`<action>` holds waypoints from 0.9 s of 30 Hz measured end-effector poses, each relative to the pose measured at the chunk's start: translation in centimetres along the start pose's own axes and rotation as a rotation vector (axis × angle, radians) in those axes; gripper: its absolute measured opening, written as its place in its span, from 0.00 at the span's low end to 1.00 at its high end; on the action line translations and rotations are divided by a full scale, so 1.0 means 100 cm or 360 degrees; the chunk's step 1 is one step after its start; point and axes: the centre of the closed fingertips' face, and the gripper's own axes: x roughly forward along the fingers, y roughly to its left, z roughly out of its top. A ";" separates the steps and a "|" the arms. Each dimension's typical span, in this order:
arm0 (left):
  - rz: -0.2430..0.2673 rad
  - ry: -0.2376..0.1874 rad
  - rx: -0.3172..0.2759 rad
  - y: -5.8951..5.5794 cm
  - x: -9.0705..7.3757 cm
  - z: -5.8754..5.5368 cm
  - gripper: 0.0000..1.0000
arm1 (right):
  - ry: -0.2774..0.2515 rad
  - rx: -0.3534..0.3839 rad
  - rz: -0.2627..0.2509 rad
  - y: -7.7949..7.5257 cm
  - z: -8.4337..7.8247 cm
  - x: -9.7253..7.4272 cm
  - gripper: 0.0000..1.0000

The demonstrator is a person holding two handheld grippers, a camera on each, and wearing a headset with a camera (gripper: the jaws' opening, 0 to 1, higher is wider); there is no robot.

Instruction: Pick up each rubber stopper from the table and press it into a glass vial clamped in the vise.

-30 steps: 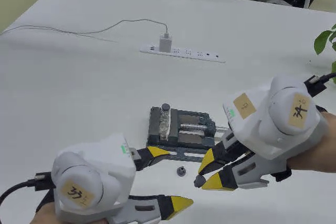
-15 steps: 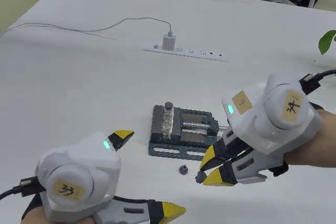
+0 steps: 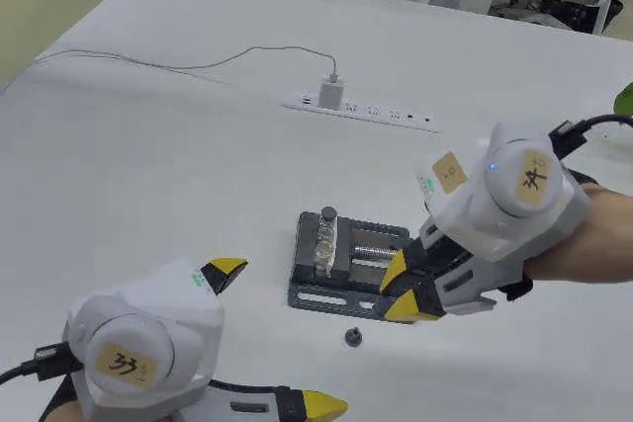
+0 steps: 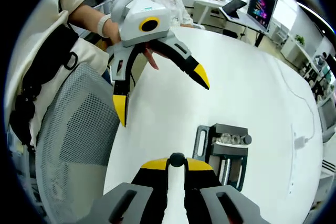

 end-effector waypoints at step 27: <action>0.0012 0.0008 -0.0036 0.011 -0.003 -0.004 0.99 | 0.0277 -0.0438 0.0072 -0.090 0.011 0.009 0.05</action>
